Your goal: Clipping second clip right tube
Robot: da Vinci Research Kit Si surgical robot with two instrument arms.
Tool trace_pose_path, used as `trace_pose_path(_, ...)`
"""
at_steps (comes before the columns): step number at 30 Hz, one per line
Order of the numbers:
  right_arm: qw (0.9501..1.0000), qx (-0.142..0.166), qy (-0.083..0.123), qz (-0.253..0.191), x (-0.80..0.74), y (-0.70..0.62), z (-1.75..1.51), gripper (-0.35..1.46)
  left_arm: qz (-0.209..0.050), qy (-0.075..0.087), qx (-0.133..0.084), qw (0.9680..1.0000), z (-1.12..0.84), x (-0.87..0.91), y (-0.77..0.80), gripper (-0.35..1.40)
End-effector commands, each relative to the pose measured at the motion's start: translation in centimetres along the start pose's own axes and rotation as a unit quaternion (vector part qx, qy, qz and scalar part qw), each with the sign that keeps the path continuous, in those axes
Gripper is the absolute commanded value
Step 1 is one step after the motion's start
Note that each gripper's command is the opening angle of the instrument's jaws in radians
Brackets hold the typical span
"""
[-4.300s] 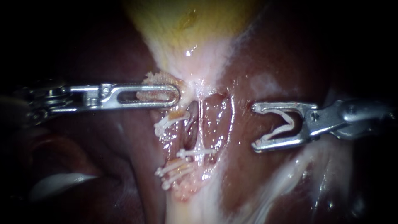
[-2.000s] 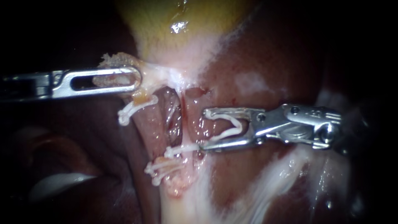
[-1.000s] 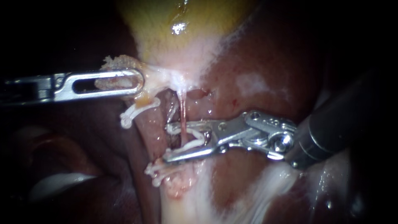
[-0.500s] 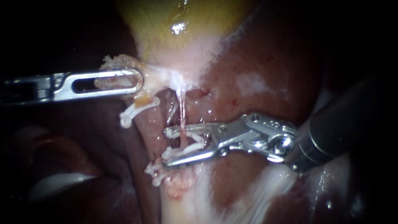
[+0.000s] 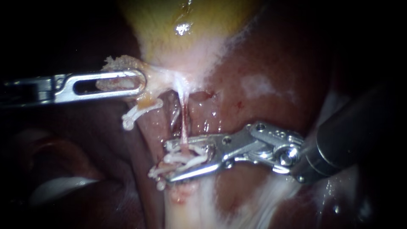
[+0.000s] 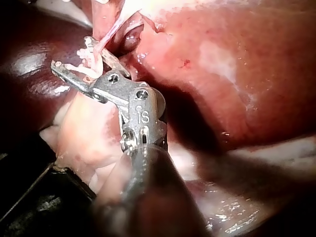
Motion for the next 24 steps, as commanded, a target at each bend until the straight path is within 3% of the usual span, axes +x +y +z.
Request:
trace_pose_path(1, 1.0, 0.0, 0.0, 0.0, 0.0, 0.01, 0.0, 0.48, 0.0, 0.0, 0.0, 1.0, 0.0, 0.0, 0.0, -0.25)
trace_pose_path(17, 1.0, 0.0, 0.0, 0.009, 0.0, 0.03, -0.02, 0.38, 0.0, 0.0, 0.0, 1.0, 0.0, 0.0, 0.01, -0.25)
trace_pose_path(20, 0.9995, 0.0, 0.001, 0.032, -0.02, 0.02, -0.06, 0.1, 0.0, 0.0, 0.0, 1.0, 0.0, 0.0, 0.01, -0.25)
trace_pose_path(22, 0.9989, 0.001, 0.001, 0.047, -0.03, 0.03, -0.11, -0.22, 0.0, 0.0, 0.0, 1.0, 0.0, 0.0, 0.01, -0.25)
trace_pose_path(24, 0.9989, 0.0, -0.002, 0.047, -0.03, 0.06, -0.13, -0.35, 0.0, 0.0, 0.0, 1.0, 0.0, 0.0, 0.01, -0.25)
